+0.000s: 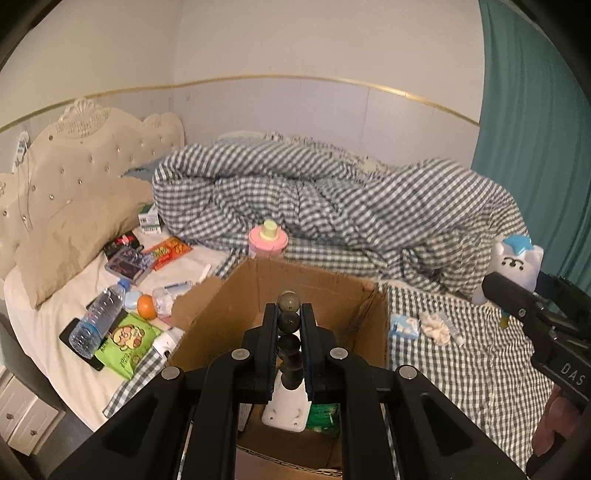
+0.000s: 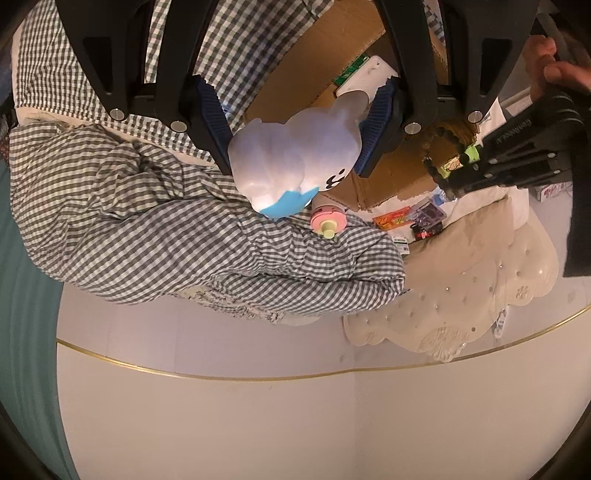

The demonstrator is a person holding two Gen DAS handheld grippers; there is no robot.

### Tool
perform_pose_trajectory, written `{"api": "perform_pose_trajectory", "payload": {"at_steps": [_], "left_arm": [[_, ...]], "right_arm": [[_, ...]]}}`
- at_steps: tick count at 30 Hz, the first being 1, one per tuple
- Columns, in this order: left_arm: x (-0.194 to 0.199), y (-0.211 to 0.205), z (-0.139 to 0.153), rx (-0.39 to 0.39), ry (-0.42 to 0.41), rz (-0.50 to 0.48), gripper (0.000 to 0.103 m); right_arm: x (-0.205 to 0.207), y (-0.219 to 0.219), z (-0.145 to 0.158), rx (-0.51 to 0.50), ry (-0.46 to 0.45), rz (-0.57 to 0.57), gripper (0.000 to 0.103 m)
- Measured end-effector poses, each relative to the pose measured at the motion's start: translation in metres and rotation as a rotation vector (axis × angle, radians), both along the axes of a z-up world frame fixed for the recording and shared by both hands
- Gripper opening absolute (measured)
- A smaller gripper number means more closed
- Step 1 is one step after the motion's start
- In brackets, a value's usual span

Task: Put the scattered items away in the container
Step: 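Carry the bead bracelet and white plush toy over the cardboard box, then open both grippers to drop the bracelet and plush toy into the box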

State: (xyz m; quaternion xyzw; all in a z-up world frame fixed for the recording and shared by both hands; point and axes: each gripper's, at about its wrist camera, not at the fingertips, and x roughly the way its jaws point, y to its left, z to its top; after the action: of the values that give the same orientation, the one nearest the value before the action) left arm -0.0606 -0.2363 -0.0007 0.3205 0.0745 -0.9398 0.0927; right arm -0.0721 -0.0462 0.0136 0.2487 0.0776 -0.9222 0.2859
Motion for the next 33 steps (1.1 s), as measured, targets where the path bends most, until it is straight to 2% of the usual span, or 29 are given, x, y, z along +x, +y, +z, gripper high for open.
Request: {"api": "perform_pose_trajectory", "payload": {"at_steps": [13,27,30,33], "left_arm": [[-0.03,-0.013,-0.055,0.026,-0.151,-0.01,0.011],[-0.04,-0.04,-0.08,0.019,-0.182,0.026,0.011],[-0.039,-0.047,-0.082,0.007,-0.183,0.045,0.013],[-0.037,-0.055,-0.084,0.013,-0.182,0.063,0.024]], "right_arm": [[-0.028,-0.041,-0.039,0.055,-0.076,0.051,0.065],[-0.046,-0.082,-0.084,0.116,-0.157,0.115,0.065],[-0.047,-0.093,-0.095,0.132,-0.174,0.13,0.065],[-0.047,-0.104,-0.107,0.159,-0.19,0.144,0.065]]}}
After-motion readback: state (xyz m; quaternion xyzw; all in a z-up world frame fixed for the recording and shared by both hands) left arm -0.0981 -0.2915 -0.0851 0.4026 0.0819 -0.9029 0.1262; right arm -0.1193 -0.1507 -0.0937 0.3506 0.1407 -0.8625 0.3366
